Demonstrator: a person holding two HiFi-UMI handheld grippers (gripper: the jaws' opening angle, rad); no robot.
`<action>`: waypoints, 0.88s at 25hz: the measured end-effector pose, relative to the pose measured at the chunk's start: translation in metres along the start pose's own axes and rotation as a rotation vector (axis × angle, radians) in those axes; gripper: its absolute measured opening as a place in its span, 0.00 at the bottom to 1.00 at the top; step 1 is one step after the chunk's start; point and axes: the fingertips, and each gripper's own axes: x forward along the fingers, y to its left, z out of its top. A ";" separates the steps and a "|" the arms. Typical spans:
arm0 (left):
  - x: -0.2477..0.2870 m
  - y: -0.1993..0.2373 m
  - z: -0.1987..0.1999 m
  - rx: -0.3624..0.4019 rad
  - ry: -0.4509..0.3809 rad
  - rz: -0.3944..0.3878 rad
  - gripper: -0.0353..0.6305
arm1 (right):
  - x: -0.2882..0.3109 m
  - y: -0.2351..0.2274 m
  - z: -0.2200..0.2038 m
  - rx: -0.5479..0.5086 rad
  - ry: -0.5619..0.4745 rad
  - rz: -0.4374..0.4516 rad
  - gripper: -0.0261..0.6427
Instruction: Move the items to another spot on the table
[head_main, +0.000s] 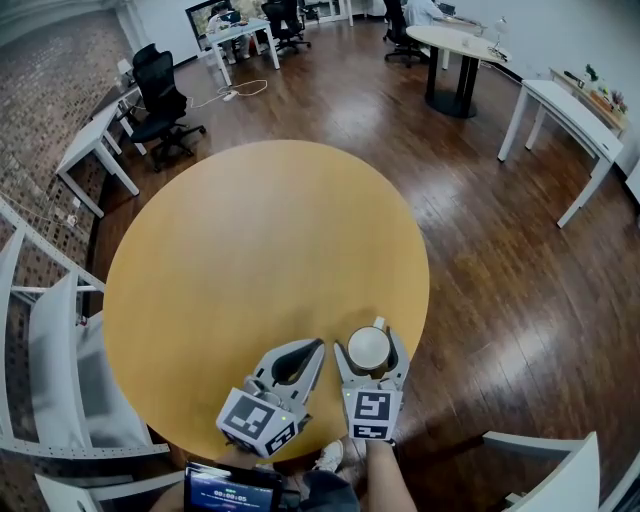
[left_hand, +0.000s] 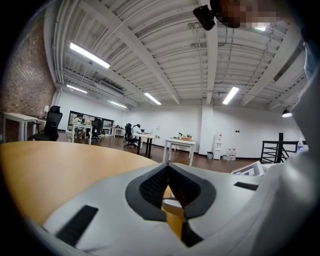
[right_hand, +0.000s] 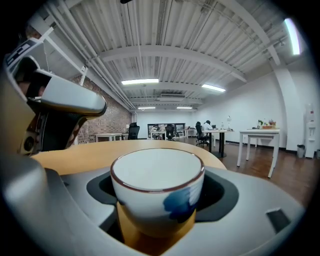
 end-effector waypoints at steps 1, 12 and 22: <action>0.000 0.001 0.000 -0.002 0.001 0.002 0.06 | 0.001 0.000 0.001 0.002 -0.005 0.006 0.65; -0.001 0.000 0.002 -0.002 0.000 0.010 0.06 | 0.002 -0.003 0.000 0.005 0.009 0.029 0.65; -0.009 0.002 0.023 0.011 -0.034 0.013 0.06 | -0.004 0.006 0.036 -0.021 -0.006 0.061 0.65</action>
